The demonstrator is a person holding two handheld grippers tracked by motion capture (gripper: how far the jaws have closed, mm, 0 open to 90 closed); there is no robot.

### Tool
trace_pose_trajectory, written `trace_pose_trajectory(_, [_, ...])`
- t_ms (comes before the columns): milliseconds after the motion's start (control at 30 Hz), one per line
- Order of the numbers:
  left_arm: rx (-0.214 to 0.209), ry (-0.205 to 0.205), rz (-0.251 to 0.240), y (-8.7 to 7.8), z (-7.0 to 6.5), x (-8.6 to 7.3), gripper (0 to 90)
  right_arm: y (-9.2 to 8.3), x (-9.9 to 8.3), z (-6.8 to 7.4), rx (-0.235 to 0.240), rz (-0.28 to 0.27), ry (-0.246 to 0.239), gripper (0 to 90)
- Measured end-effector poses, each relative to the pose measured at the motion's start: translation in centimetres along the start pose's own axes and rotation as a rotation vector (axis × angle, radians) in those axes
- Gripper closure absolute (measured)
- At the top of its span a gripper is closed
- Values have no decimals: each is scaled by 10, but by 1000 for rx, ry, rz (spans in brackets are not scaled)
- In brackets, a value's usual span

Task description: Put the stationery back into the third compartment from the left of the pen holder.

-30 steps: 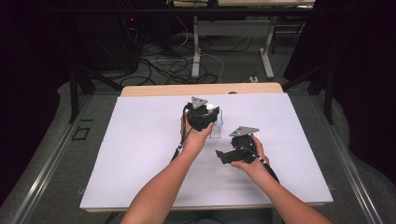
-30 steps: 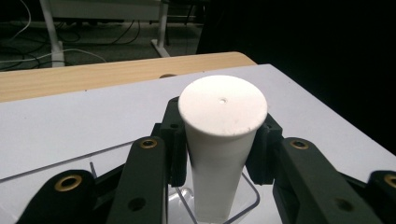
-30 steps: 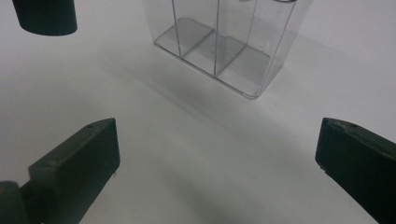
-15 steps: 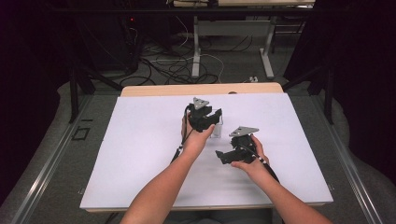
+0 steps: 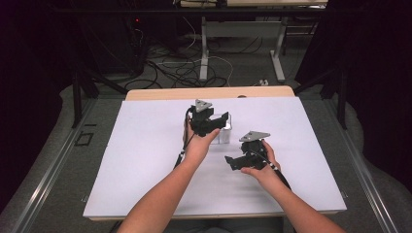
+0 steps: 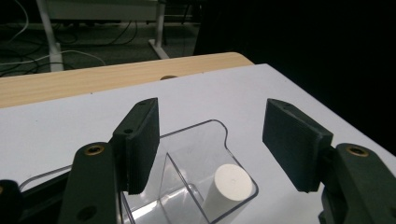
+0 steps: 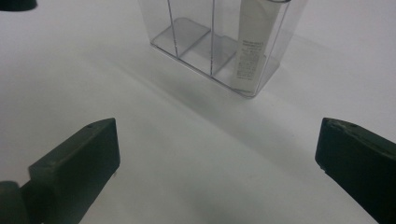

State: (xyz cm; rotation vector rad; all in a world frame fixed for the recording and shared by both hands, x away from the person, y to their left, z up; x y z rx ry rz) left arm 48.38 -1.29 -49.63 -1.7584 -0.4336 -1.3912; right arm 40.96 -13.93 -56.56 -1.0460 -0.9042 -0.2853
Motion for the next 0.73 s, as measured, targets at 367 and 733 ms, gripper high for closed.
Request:
trace_pose_trajectory(367, [11,90,20,-36,15,1,261,-1,1,-3,-11,-7,-3,0])
trace_pose_trajectory(733, [8,84,49,-74,34,-21,188,-1,0,-3,-15,3,-2,0])
Point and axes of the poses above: each handheld gripper's, and its own axes: y roughly forward along the jaws, x roughly out of its top, z roughly to its left, the point moved 6 cm from there along y, roughly forward along the jaws, and after that the axes turned 12 degrees about y, right-handed, at the moved point
